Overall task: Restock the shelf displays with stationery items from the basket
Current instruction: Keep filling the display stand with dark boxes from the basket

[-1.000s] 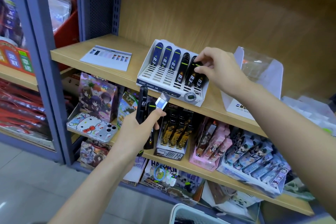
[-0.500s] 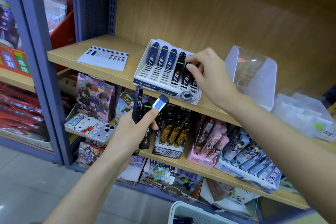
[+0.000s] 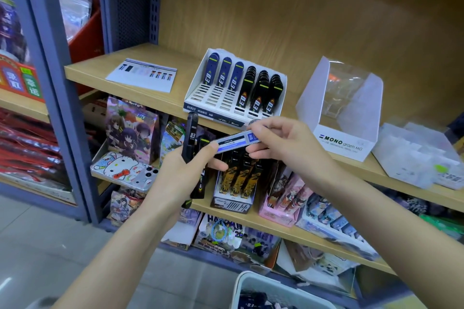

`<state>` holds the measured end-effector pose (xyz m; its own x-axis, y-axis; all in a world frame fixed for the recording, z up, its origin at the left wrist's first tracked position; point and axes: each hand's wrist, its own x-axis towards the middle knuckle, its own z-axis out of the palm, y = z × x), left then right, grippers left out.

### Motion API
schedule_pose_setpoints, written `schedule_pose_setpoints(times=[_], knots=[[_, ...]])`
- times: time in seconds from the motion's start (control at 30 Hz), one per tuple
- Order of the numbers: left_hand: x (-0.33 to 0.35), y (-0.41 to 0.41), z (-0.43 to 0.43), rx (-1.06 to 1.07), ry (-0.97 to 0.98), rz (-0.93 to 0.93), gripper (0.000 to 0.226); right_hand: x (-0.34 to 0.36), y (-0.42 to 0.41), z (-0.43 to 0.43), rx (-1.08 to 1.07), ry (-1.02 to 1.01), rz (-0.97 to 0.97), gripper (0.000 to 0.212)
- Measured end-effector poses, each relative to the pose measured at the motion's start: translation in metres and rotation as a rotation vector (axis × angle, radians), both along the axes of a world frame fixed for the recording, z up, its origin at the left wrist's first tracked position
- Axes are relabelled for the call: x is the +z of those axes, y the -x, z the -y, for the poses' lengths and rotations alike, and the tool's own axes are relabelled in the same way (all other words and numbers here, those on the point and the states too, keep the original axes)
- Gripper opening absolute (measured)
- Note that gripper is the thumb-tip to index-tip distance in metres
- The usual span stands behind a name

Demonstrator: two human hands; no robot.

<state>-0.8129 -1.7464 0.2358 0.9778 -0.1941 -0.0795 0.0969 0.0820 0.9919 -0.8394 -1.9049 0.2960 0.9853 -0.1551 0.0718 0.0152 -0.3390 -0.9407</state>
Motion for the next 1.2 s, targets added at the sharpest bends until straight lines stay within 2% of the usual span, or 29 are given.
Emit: schedule_pose_setpoints(times=[0.13,0.3,0.4,0.57,0.7,1.0,1.2], knots=[[-0.004,-0.002,0.001,0.037,-0.017,0.063,0.048,-0.005,0.020,0.006,0.065,0.116,-0.118,0.005],[-0.003,0.003,0.007,-0.080,-0.128,0.163,0.054,-0.002,0.036,0.014,0.009,0.194,-0.149,0.007],[-0.005,0.004,0.013,-0.122,-0.149,0.166,0.043,0.010,0.039,0.034,-0.126,0.127,0.027,0.009],[-0.004,0.003,0.028,-0.167,-0.060,0.081,0.029,0.041,0.018,0.100,-0.565,0.165,0.451,0.010],[0.001,0.000,0.041,-0.206,-0.058,0.144,0.032,0.053,-0.006,0.145,-0.767,0.312,0.504,0.019],[0.006,-0.005,0.070,-0.229,-0.004,0.188,0.035,0.076,-0.059,0.170,-0.729,0.578,0.589,0.022],[0.006,-0.013,0.080,-0.231,0.007,0.163,0.029,0.085,-0.092,0.172,-0.527,0.742,0.389,0.024]])
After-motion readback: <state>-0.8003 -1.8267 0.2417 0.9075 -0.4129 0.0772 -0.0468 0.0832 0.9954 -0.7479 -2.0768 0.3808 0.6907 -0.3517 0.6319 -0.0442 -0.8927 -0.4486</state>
